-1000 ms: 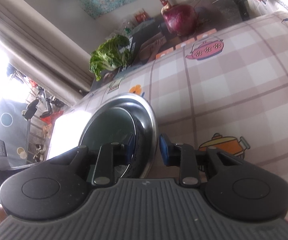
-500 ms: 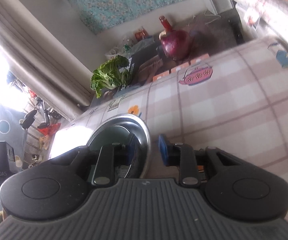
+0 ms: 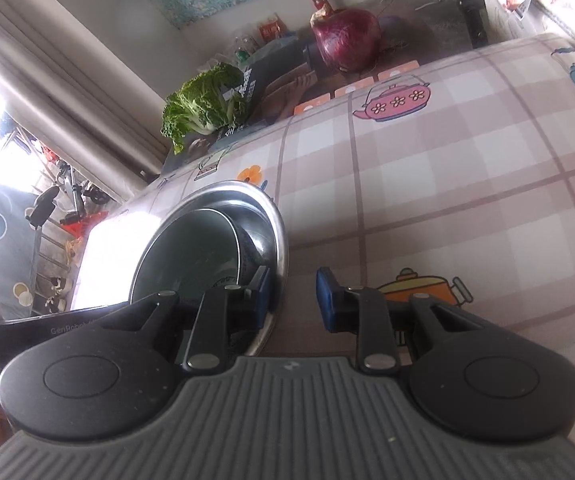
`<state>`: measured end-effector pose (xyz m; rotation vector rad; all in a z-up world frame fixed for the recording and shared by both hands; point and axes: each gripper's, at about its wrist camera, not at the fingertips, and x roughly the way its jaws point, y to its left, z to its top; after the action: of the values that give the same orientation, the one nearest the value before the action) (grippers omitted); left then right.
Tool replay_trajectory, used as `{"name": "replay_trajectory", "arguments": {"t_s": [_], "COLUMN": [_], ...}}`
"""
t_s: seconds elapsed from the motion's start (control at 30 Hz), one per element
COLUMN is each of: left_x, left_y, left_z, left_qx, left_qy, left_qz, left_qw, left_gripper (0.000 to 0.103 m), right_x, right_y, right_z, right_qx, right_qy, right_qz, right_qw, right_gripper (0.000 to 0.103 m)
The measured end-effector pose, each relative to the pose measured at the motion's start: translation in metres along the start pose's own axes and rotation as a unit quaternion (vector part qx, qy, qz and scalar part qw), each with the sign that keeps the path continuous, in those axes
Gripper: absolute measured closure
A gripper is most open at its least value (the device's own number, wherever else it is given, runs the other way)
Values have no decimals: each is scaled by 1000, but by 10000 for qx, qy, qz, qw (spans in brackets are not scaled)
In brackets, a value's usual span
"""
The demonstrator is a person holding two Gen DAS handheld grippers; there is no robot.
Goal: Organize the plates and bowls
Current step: 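Lift and carry the steel bowl with green bowl toward the plate stack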
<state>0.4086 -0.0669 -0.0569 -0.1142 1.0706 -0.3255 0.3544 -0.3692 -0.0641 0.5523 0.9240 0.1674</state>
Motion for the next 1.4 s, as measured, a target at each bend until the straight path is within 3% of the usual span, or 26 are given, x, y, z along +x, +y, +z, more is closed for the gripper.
{"name": "replay_trajectory", "arguments": {"t_s": [0.17,0.3,0.97,1.4], "left_x": [1,0,-8,-37], "left_y": [1,1,1,-6], "left_z": [1,0,0,1], "left_qx": [-14,-17,-35,-19], "left_qy": [-16,-67,-139,-356], "left_qz": [-5,-2,1,-80], "left_qw": [10000,10000,9999,9993], "left_gripper": [88,89,89,89], "right_x": [12,14,10,-14], "right_y": [0,1,4,14], "right_z": [1,-1,-2,0], "right_qx": [57,165,248,196], "right_qy": [68,25,-8,-152], "right_qz": [32,248,200,235], "right_qw": [10000,9996,9995,9994], "right_gripper": [82,95,94,94]}}
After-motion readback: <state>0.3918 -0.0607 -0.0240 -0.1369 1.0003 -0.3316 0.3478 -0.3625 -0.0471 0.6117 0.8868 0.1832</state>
